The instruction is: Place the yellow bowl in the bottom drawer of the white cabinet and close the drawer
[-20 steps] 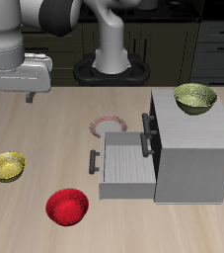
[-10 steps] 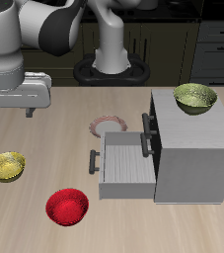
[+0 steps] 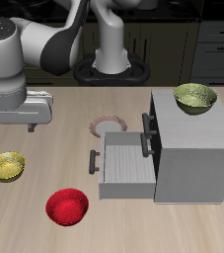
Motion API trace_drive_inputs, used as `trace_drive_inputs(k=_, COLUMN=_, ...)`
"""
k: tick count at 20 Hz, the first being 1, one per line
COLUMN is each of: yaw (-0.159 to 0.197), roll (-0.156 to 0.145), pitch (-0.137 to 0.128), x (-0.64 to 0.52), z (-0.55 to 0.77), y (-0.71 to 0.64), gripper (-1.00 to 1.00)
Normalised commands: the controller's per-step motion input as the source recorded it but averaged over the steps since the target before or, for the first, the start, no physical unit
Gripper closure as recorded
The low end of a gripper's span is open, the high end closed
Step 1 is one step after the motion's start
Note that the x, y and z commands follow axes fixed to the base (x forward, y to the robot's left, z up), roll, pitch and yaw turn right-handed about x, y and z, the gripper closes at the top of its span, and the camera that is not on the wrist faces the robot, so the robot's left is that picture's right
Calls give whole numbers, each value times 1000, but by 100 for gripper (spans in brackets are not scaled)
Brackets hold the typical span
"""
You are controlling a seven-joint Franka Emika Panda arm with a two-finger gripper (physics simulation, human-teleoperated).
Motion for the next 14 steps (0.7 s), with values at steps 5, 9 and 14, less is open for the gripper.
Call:
trace_drive_inputs(k=5, yaw=-3, roll=-2, pitch=33, x=63, z=-271, y=-31, gripper=-100)
trace_drive_inputs(k=9, yaw=-9, roll=-1, pitch=27, x=46, z=-220, y=36, gripper=-100)
trace_drive_inputs(k=14, yaw=-55, roll=26, pitch=54, x=88, z=-334, y=85, gripper=-100)
